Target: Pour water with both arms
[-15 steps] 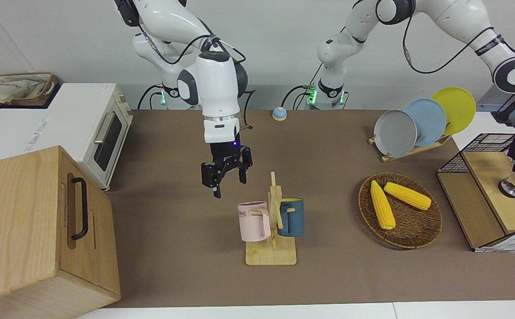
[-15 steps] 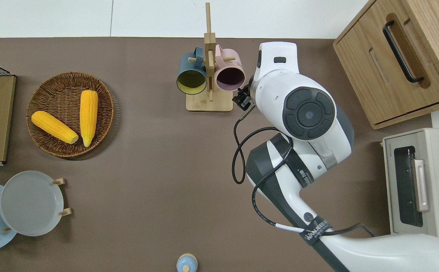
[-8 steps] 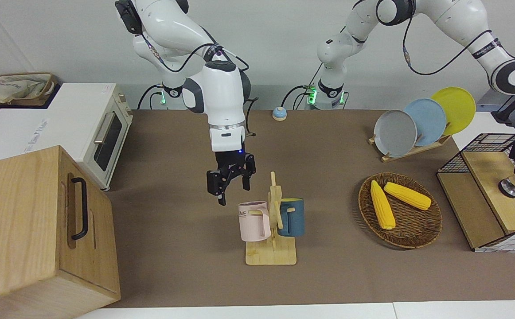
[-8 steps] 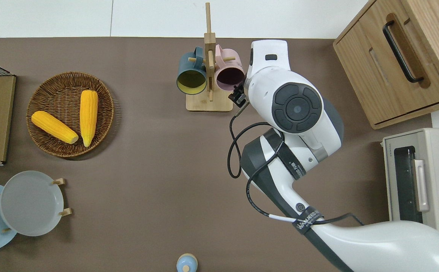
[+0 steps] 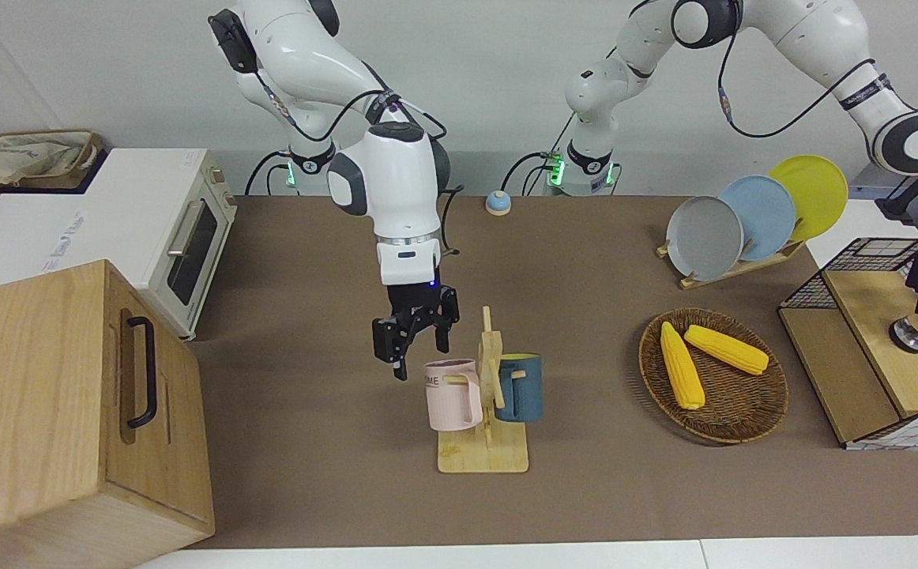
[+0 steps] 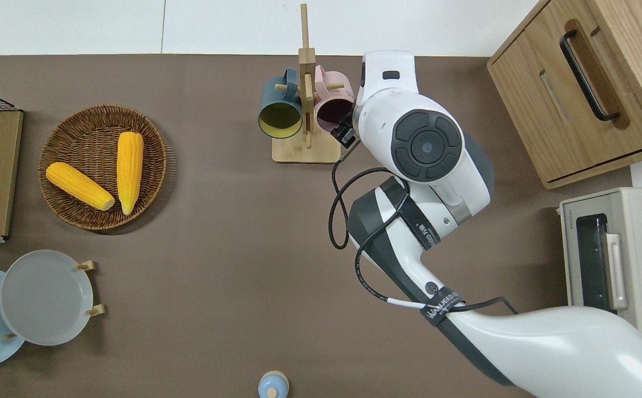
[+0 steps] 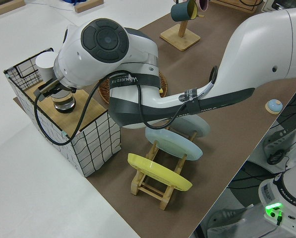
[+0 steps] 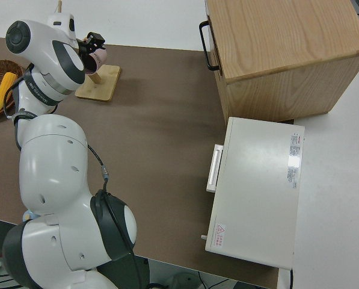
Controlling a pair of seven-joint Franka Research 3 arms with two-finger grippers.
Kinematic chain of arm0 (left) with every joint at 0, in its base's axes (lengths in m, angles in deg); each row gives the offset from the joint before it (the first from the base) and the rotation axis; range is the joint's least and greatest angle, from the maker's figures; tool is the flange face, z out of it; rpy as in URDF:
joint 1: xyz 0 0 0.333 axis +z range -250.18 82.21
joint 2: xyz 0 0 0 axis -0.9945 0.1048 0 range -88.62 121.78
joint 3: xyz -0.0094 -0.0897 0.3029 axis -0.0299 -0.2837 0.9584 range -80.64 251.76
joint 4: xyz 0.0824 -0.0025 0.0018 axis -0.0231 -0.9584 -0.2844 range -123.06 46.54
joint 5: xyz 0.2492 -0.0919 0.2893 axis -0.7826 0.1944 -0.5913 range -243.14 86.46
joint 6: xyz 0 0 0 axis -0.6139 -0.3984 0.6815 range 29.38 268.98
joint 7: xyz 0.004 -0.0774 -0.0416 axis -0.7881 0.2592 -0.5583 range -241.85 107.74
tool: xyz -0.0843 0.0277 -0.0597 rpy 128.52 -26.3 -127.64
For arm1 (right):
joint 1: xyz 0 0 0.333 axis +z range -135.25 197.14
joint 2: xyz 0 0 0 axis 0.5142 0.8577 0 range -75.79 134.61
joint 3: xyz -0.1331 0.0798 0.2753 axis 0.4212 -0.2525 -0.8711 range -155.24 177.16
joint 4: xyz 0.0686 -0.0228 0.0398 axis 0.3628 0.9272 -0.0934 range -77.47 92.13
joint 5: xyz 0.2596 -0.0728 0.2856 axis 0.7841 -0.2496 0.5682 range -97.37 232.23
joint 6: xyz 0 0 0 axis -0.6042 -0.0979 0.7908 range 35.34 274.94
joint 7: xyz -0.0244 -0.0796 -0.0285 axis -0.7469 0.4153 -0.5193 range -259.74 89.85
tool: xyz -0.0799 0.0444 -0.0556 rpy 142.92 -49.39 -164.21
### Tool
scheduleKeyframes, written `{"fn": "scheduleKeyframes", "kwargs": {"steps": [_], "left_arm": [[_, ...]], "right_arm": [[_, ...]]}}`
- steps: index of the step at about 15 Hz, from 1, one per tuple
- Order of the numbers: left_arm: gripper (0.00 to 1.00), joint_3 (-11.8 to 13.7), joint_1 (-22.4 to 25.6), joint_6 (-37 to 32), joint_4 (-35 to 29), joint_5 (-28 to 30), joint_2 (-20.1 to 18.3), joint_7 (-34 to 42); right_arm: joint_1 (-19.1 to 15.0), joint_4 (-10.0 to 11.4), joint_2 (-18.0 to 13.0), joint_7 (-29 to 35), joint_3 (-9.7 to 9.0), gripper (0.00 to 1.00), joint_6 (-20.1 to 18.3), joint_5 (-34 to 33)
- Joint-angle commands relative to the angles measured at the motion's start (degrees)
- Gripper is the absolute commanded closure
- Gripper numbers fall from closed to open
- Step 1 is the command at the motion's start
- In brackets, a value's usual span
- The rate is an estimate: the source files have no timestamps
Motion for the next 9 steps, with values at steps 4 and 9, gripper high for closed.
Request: {"fn": "scheduleKeyframes", "kwargs": {"steps": [4,9], "left_arm": [[0.00,-0.4,0.4,0.9,1.0,1.5,0.9,1.6],[0.01,-0.4,0.3,1.3,1.0,1.5,1.4,1.6]], "right_arm": [[1.9,-4.3,3.8,-0.4,1.93,0.078,0.4,-1.1],[2.3,-4.5,4.0,-0.4,2.02,0.385,0.4,-1.2]]}}
